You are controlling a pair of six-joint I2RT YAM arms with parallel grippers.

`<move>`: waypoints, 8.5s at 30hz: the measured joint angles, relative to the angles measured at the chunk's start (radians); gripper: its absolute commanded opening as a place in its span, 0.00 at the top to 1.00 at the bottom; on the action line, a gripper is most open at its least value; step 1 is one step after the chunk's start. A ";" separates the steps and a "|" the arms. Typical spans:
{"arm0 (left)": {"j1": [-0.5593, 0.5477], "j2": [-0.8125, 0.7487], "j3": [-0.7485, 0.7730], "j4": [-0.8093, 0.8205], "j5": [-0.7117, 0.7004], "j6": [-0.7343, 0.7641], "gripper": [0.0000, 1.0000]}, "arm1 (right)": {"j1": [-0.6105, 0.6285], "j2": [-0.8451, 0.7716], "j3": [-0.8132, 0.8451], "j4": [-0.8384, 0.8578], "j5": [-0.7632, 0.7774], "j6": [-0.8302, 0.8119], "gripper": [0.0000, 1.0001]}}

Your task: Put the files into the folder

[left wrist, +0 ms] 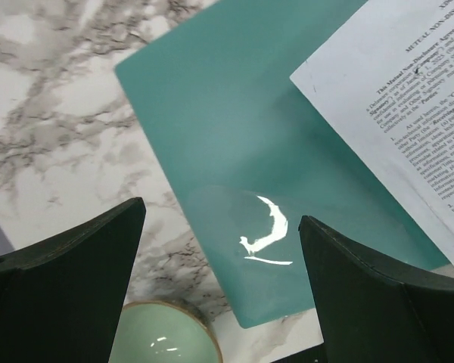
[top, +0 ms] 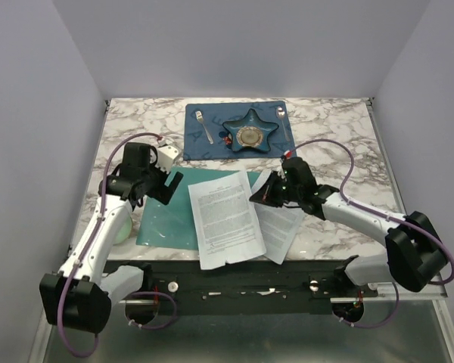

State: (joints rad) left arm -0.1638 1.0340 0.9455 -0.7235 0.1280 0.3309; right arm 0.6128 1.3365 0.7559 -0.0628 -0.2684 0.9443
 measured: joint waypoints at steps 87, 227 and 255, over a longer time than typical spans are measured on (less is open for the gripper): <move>0.196 0.743 0.206 0.312 -0.350 0.065 0.08 | 0.085 0.084 0.192 0.052 -0.064 -0.489 0.99; 0.005 0.669 0.105 0.190 -0.131 0.010 0.05 | 0.050 0.142 0.110 0.079 -0.152 -0.482 0.99; 0.005 0.653 0.087 0.184 -0.139 0.025 0.07 | 0.091 0.289 0.061 0.322 -0.111 -0.360 0.99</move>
State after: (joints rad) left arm -0.1593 1.6867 1.0325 -0.5396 -0.0113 0.3561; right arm 0.7040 1.6257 0.8169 0.2588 -0.3790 0.5846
